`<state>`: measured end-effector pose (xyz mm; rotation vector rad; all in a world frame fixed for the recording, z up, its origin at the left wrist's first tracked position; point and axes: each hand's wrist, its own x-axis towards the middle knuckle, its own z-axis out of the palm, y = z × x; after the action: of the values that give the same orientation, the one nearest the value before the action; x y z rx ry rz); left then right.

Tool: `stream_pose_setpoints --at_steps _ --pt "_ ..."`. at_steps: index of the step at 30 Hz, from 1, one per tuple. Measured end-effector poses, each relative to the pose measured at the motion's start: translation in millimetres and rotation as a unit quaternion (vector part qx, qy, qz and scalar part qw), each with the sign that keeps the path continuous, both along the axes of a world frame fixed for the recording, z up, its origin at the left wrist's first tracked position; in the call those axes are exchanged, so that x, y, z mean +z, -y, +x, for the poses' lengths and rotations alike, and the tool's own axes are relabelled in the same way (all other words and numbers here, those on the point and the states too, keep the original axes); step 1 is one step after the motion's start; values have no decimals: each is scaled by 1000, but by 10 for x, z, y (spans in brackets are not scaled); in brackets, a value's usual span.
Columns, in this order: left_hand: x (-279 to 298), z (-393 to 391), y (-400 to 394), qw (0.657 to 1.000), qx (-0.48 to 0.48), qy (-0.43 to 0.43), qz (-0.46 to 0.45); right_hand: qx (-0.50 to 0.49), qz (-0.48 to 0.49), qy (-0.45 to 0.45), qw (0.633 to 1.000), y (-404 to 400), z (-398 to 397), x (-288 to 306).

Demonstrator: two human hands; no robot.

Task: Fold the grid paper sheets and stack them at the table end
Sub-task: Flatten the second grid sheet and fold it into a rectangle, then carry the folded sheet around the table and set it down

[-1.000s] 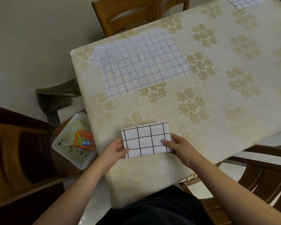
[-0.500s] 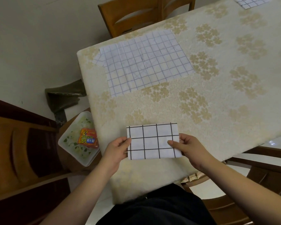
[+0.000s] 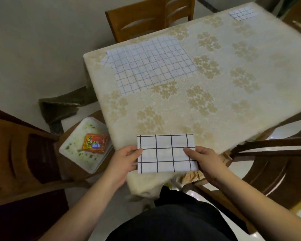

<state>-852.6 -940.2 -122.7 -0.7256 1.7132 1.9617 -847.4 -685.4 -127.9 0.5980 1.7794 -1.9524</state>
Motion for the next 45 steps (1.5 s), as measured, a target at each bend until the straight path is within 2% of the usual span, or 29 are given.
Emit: stream_pose_setpoints --at_steps 9,15,22,33,40,45 --pt "276 697 233 997 -67 -23 3 -57 40 -47 996 263 1062 322" --pt "385 1009 -70 995 -95 -33 18 -162 65 -69 982 137 1643 476" --pt "416 1266 -573 983 -179 -49 0 -271 89 -69 956 -185 2235 519" --pt "444 2122 -2041 912 -397 -99 -32 -446 105 -53 887 -1151 3939 452" --pt "343 3027 -3020 872 -481 -85 -36 -533 95 -37 840 -1802 5184 364" --pt "416 3529 -3504 856 -511 -73 -32 -563 80 -37 822 -2108 5683 313"
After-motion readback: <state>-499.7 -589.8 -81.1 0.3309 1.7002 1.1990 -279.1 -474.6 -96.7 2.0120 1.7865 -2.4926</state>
